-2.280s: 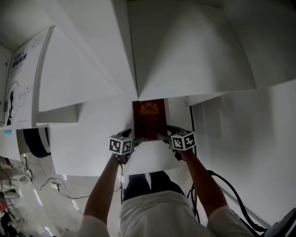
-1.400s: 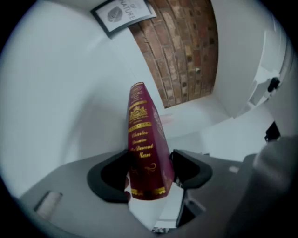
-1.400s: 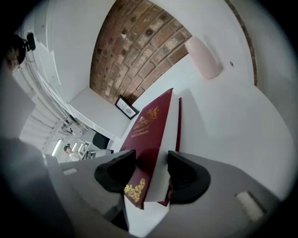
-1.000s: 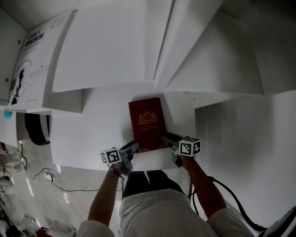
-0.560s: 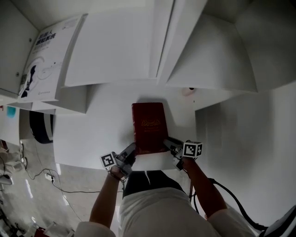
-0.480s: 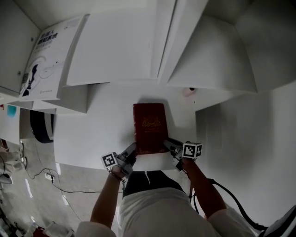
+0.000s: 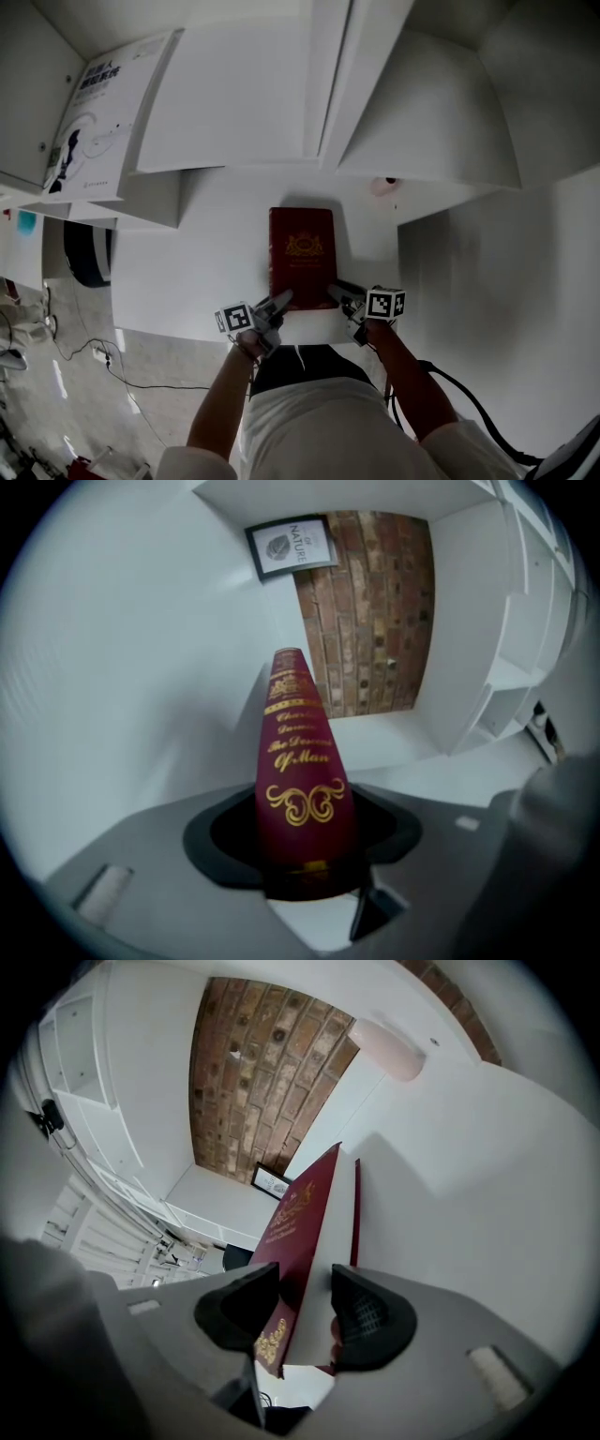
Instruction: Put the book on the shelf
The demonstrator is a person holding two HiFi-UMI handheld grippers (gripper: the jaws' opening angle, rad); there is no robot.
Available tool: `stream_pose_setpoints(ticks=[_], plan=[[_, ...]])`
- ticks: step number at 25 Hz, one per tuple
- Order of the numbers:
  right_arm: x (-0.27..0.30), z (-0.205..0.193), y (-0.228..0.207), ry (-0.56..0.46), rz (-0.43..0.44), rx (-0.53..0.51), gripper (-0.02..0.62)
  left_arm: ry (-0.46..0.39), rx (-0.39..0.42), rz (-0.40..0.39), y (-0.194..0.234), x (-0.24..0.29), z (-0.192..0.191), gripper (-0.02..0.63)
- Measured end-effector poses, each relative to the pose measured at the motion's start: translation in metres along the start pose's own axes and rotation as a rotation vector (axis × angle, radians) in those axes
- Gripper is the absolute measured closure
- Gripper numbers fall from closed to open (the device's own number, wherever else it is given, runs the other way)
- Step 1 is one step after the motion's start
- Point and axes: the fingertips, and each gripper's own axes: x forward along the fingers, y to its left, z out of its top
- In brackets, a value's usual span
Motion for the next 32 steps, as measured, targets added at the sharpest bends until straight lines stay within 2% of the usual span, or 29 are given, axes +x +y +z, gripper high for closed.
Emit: stream_pose_setpoints(ticks=[7, 12, 15, 19, 22, 25, 32], plan=[[-0.011, 0.007, 0.028, 0.024, 0.024, -0.073, 0.42, -0.023, 0.038, -0.031, -0.029, -0.009, 0.001, 0.344], [-0.024, 0.016, 0.072, 0.021, 0.027, -0.141, 0.42, -0.072, 0.013, -0.059, -0.07, -0.031, -0.002, 0.344], [-0.031, 0.017, 0.108, 0.023, 0.034, -0.178, 0.42, -0.098, 0.01, -0.085, -0.1, -0.05, -0.002, 0.345], [-0.037, 0.016, 0.161, 0.01, 0.043, -0.203, 0.42, -0.12, -0.028, -0.077, -0.137, -0.084, -0.001, 0.345], [-0.045, 0.012, 0.205, -0.001, 0.041, -0.228, 0.42, -0.114, 0.026, -0.082, -0.169, -0.112, 0.002, 0.345], [-0.056, 0.003, 0.249, -0.028, 0.053, -0.244, 0.42, -0.103, 0.114, -0.127, -0.207, -0.14, 0.004, 0.345], [-0.075, -0.019, 0.341, -0.121, 0.04, -0.31, 0.419, -0.086, 0.128, -0.198, -0.271, -0.204, -0.002, 0.345]])
